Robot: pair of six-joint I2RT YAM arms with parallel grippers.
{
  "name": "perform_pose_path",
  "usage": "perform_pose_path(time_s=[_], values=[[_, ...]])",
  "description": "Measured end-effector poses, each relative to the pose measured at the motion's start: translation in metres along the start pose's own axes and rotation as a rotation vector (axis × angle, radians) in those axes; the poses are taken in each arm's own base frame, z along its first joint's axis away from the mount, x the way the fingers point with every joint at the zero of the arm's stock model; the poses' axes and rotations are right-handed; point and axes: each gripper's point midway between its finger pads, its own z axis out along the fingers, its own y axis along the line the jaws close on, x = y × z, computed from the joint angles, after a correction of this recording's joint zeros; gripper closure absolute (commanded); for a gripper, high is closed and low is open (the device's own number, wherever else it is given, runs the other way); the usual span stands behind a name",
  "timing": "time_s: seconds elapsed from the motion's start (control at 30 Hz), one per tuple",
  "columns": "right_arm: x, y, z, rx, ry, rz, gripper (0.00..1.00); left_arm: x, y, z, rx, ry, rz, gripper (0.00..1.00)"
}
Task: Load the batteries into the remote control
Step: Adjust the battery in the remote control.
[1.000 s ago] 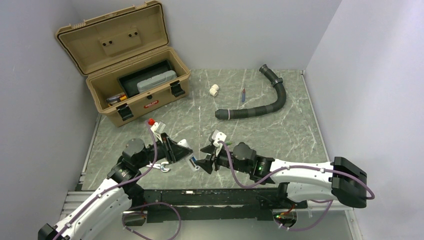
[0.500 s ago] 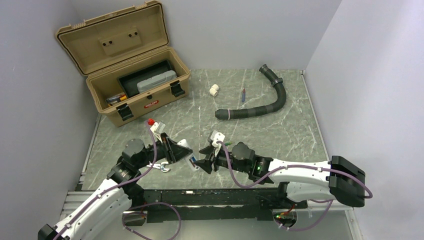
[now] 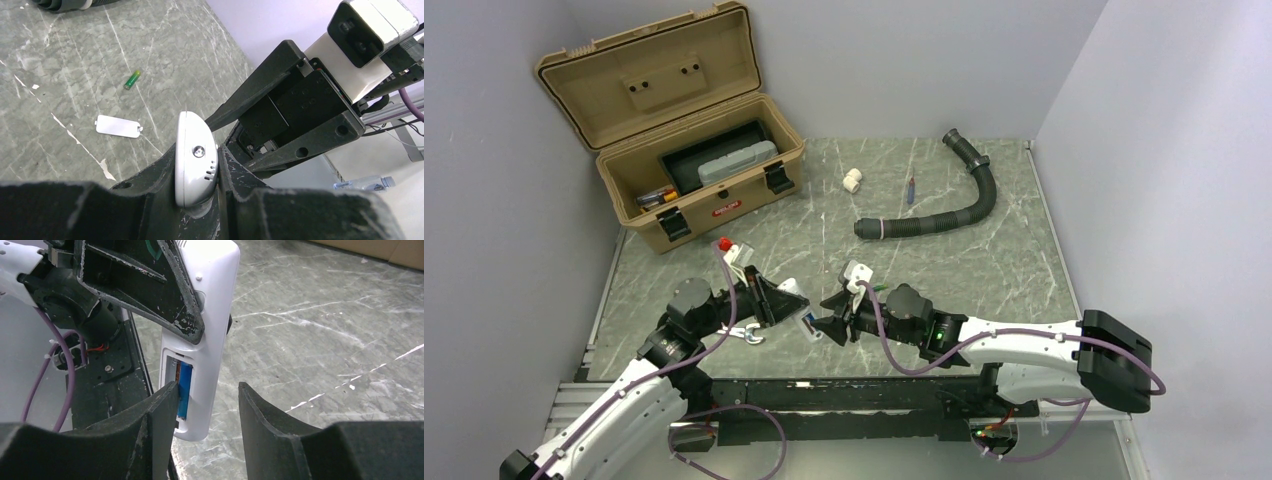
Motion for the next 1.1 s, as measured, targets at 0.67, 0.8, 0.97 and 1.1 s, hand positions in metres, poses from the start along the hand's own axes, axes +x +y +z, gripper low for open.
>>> perform_pose_path(time_s=[0.67, 0.8, 0.97, 1.1], values=[[-0.0020, 0.0042, 0.0039, -0.019, 0.003, 0.017, 0.76, -0.0029, 0.0011, -0.0005, -0.009, -0.016, 0.005, 1.00], [-0.0019, 0.0040, 0.0039, -0.018, 0.004, 0.018, 0.87, -0.0030, 0.0017, -0.0004, -0.012, -0.016, 0.004, 1.00], [-0.0017, 0.0039, 0.0040, -0.018, 0.004, 0.018, 0.67, -0.0028, 0.0020, -0.0005, -0.014, -0.016, 0.004, 1.00], [-0.0018, 0.0039, 0.0038, -0.019, 0.004, 0.013, 0.46, -0.0018, 0.0022, -0.0006, -0.014, -0.012, 0.001, 1.00]])
